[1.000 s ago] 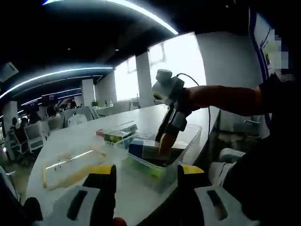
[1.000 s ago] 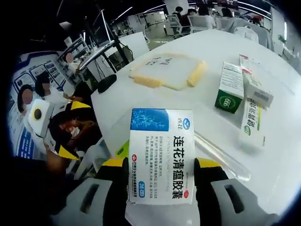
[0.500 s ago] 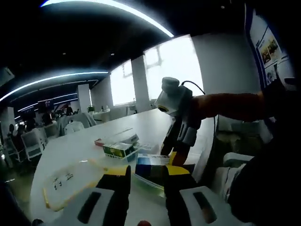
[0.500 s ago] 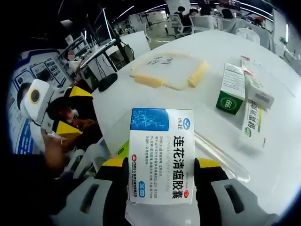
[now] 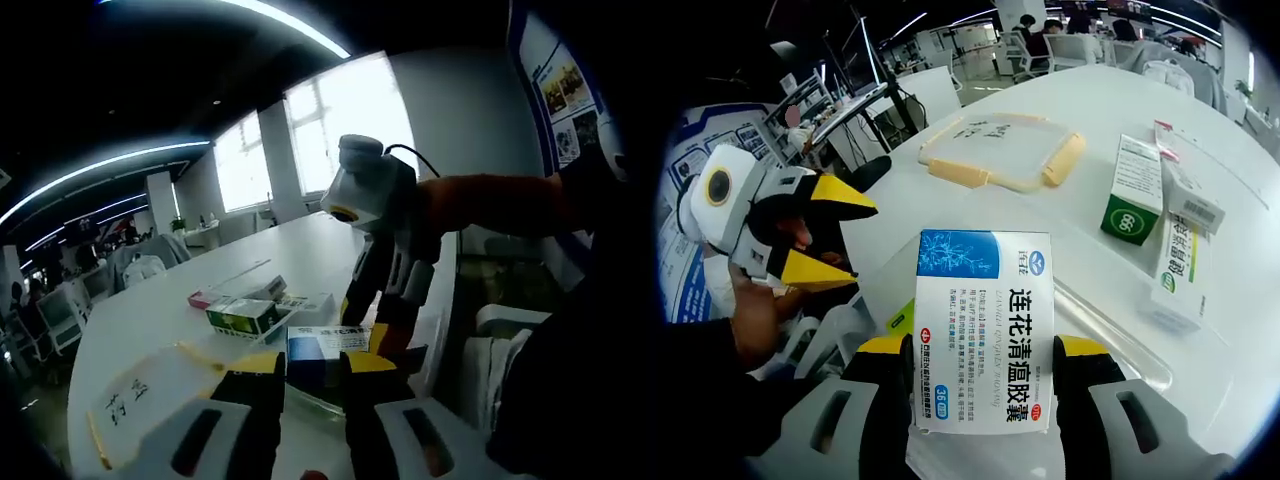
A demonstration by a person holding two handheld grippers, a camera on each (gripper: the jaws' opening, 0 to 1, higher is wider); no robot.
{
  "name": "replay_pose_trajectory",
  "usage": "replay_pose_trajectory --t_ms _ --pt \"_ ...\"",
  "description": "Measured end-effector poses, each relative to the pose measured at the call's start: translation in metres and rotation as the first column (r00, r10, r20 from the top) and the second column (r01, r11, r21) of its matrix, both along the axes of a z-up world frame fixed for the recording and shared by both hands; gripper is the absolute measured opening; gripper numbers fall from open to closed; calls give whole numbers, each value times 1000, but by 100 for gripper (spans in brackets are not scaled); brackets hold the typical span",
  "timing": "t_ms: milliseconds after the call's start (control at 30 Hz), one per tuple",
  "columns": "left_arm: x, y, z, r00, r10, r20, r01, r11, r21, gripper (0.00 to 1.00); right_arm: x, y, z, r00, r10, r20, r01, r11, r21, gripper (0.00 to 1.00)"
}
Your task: Arrange the small medicine boxes into an aligned row inside the storage area until every box is upright, visible, and separated from the surrounding clutter.
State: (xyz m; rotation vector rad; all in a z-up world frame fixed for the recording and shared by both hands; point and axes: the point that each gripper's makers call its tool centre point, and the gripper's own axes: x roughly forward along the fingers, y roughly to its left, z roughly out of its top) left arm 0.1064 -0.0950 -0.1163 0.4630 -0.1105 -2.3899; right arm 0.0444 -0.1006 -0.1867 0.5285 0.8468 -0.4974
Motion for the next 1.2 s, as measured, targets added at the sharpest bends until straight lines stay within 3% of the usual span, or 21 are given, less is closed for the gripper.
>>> replay_pose_trajectory --t_ms 67,400,600,1000,1200 --pt "0 0 0 1000 -8 0 8 1000 2 12 1 0 0 1000 4 1 -4 1000 -1 55" --pt "-14 -7 -2 999 -42 11 42 999 -1 0 0 -1 0 1000 7 2 -7 1000 -2 55" --pt "-30 -5 -13 996 -60 68 60 998 3 0 0 2 0 1000 18 -1 -18 1000 -13 55" --pt "-34 -4 -27 994 -63 89 59 997 53 0 1 -1 1 999 51 2 -51 998 -38 55" --pt "-30 -6 -33 993 -52 109 44 997 70 0 2 1 1 997 72 34 -70 997 -36 55"
